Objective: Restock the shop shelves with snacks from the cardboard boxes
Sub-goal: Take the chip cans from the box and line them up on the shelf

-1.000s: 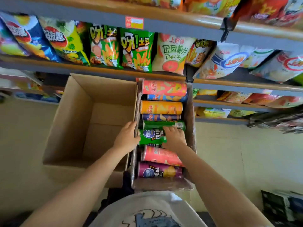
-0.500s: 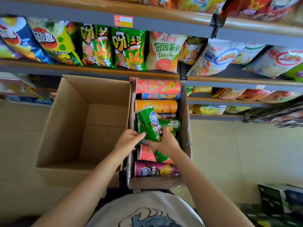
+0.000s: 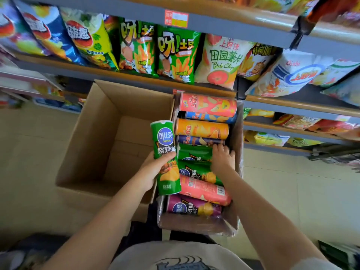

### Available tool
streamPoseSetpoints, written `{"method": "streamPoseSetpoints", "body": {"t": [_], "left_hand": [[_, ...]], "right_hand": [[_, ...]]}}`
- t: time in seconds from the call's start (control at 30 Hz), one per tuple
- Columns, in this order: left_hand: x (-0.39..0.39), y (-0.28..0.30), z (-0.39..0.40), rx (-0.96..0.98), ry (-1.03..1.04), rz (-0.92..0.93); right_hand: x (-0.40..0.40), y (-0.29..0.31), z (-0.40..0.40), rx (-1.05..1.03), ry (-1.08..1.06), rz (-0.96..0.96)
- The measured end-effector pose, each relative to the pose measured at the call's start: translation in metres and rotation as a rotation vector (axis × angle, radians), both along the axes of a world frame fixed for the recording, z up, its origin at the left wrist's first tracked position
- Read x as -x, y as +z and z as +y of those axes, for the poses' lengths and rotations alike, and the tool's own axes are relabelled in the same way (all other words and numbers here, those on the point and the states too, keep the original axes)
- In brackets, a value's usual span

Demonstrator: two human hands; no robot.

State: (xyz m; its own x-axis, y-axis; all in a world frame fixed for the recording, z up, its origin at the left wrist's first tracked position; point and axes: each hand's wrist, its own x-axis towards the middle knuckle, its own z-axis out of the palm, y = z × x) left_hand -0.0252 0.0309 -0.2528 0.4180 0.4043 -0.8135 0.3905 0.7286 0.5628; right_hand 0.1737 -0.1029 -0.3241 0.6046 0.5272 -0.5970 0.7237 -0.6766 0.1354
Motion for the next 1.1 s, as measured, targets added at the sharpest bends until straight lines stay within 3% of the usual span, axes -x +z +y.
{"method": "streamPoseSetpoints", "body": {"t": [0.13,0.27,0.4,0.57,0.73,0.9,1.1], "left_hand": [[0.001,-0.002,0.001,0.014,0.028,0.025],[0.001,0.003,0.002,0.008,0.019,0.026],[0.004,0.025,0.013,-0.042,0.01,-0.014],[-0.024,0.1,0.036,-0.18,0.037,-0.146],[-0.086,0.222,0.052,-0.457,0.004,-0.426],[-0.147,0.356,0.056,-0.841,-0.068,-0.754],[-0.216,0.453,0.071,-1.13,0.008,-0.933]], "right_hand": [[-0.007,-0.003,0.006,0.044,0.115,-0.058],[-0.01,0.001,0.003,-0.016,0.085,0.12],[0.0,0.037,-0.007,-0.099,-0.125,0.331],[0.003,0.132,-0.015,-0.625,-0.514,0.649],[-0.032,0.295,0.009,-1.304,-0.53,0.717],[-0.078,0.43,0.019,-1.773,-0.344,0.552],[-0.143,0.505,0.051,-1.99,-0.252,0.243]]}}
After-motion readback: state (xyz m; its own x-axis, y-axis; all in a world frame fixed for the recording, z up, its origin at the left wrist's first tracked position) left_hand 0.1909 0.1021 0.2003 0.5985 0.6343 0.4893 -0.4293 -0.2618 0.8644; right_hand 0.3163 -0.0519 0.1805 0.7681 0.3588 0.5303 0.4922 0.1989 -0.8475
